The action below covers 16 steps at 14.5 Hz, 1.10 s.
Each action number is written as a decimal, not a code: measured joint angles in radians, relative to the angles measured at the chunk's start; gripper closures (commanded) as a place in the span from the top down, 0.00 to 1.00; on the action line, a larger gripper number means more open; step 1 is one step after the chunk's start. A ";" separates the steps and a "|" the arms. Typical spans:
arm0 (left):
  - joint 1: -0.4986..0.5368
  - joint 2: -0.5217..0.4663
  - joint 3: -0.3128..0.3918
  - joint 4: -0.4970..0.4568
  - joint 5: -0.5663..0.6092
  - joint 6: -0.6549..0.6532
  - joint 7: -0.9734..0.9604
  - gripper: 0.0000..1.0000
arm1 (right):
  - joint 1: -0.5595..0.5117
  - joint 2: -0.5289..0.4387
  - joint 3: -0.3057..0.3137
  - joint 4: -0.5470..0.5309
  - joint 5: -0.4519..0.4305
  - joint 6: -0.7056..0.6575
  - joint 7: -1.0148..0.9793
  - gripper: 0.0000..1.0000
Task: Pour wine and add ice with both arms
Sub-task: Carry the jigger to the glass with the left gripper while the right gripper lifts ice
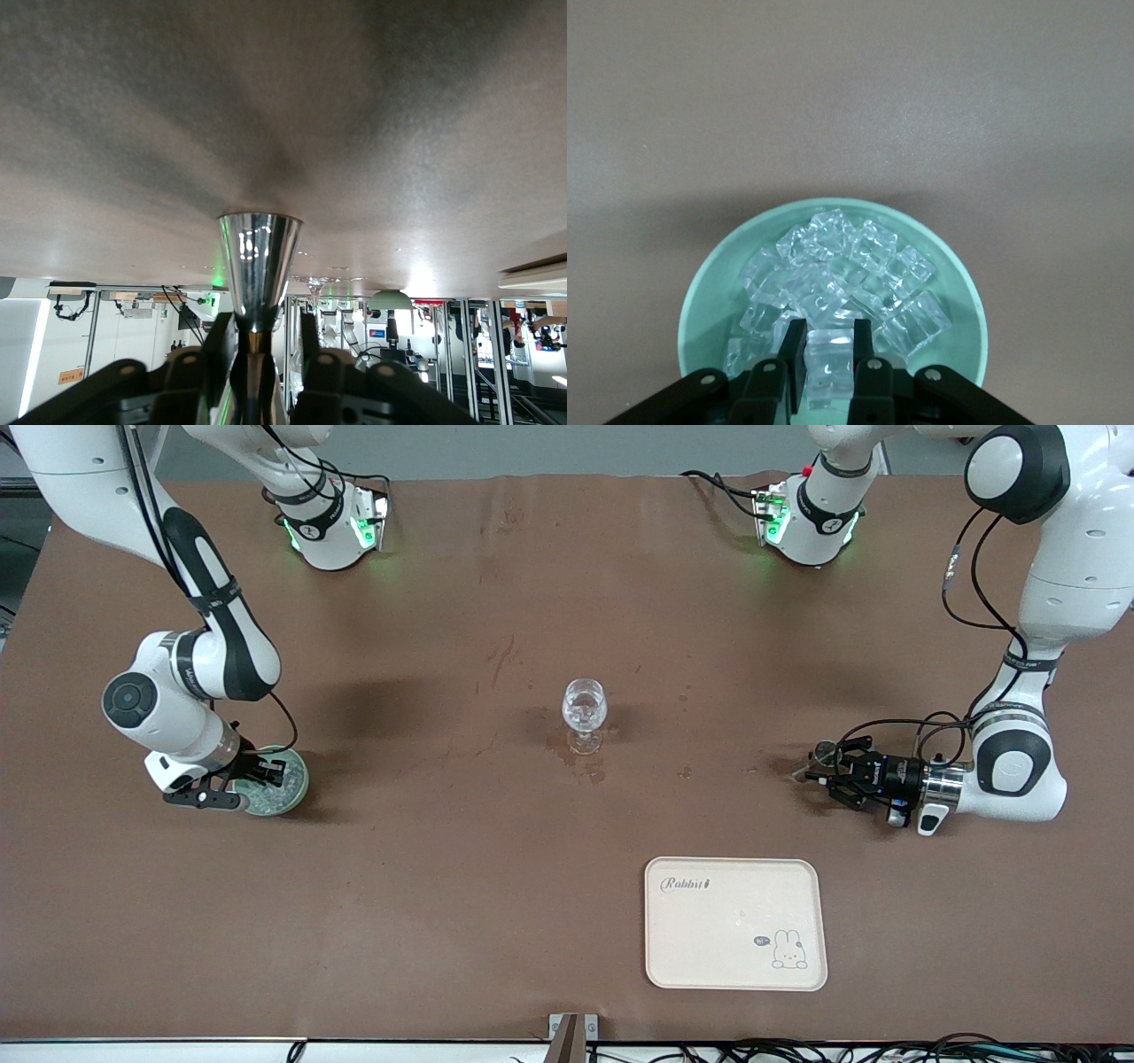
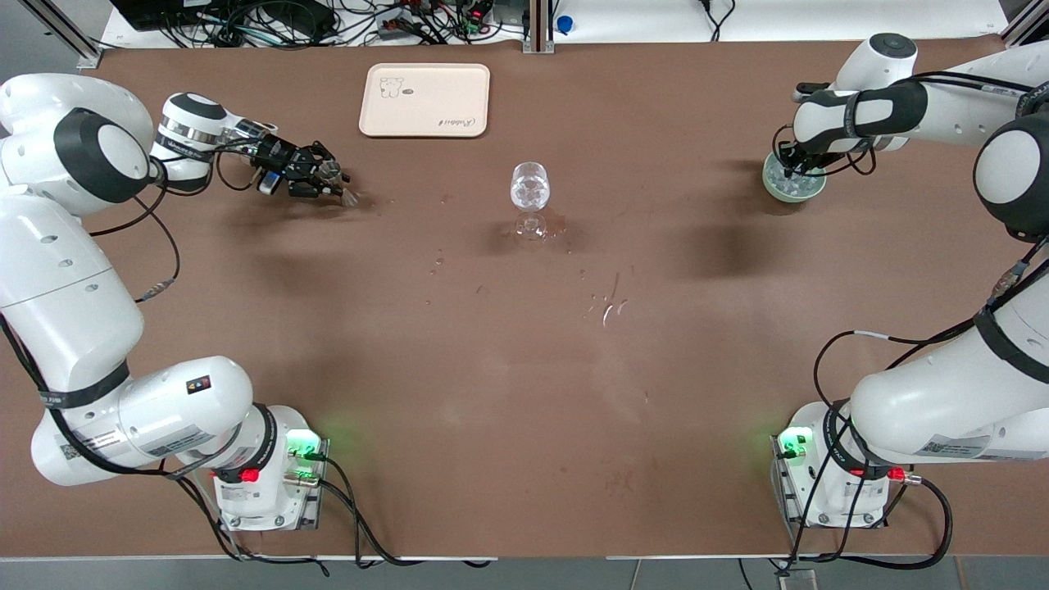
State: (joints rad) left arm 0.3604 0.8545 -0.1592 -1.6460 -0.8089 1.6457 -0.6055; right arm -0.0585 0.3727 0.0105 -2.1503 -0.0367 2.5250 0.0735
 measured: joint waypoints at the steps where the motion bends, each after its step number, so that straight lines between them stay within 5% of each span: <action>1: 0.000 0.000 0.000 0.000 -0.001 0.000 0.000 0.10 | 0.000 -0.001 0.000 0.030 0.000 -0.059 0.001 0.00; 3: -0.002 0.000 -0.003 0.000 -0.003 0.000 0.000 0.01 | 0.001 -0.013 0.001 0.118 0.000 -0.210 0.010 0.00; 10: -0.002 -0.025 -0.127 0.037 -0.016 -0.035 -0.109 0.01 | -0.002 -0.230 -0.002 0.272 0.000 -0.508 0.092 0.00; 13: -0.023 -0.103 -0.222 0.053 -0.016 -0.036 -0.239 0.00 | -0.030 -0.374 -0.010 0.345 0.000 -0.690 0.095 0.01; 16: -0.121 -0.214 -0.233 0.054 0.001 -0.031 -0.346 0.00 | -0.060 -0.434 -0.012 0.523 0.001 -0.935 0.076 0.01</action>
State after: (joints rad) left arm 0.2395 0.6400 -0.3924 -1.5917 -0.8079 1.6147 -0.9517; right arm -0.1181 -0.0610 -0.0010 -1.6271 -0.0362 1.5896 0.1495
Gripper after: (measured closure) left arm 0.789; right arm 0.753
